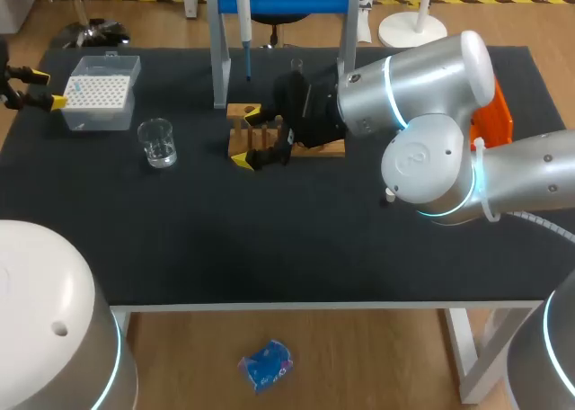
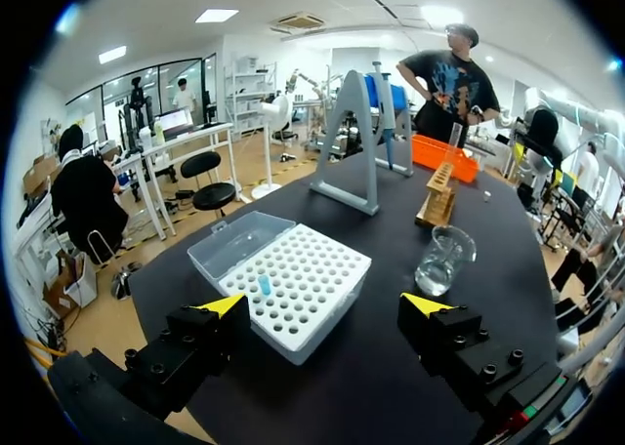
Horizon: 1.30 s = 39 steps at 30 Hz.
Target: Invert the test tube, pick up the pipette, mount the tip to pipette, aspirate from beaker and dispense into the tube, eject the tip, return the pipette, and cap with the stopper.
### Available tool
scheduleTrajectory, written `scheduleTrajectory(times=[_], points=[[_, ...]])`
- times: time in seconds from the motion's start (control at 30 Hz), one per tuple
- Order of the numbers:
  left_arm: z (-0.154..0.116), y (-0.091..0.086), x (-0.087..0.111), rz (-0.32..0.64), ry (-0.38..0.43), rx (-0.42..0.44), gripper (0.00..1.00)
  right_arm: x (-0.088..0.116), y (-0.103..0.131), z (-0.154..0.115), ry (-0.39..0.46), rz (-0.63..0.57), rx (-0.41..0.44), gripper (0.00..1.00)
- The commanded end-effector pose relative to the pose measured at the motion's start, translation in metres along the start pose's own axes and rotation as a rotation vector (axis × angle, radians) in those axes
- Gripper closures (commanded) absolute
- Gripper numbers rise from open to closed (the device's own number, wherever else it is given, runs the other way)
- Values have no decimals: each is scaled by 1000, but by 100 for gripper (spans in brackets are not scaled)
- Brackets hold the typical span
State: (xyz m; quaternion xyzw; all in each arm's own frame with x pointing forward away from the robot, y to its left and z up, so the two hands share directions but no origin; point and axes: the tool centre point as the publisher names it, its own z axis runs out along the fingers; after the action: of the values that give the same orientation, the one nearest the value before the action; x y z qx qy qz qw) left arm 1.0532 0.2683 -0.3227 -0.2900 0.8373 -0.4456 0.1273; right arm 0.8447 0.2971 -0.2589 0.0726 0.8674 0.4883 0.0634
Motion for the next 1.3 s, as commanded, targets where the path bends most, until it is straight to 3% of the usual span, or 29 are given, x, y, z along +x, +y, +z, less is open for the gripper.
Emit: scheduleTrajectory(times=[0.03,0.47,0.53,0.6,1.17,1.3], points=[[13,2,-15,-5,19,21,0,0,0,-1,2,0,1,0],[30,-9,-27,-6,37,50,0,0,0,-1,2,0,1,0],[33,-9,-28,-8,37,49,26,0,0,-1,2,0,1,0],[35,-9,-30,-12,38,50,30,0,0,-1,2,0,1,0],[52,-3,-41,2,52,65,24,0,0,-1,2,0,1,0],[55,-1,-43,10,54,69,31,0,0,-1,2,0,1,0]])
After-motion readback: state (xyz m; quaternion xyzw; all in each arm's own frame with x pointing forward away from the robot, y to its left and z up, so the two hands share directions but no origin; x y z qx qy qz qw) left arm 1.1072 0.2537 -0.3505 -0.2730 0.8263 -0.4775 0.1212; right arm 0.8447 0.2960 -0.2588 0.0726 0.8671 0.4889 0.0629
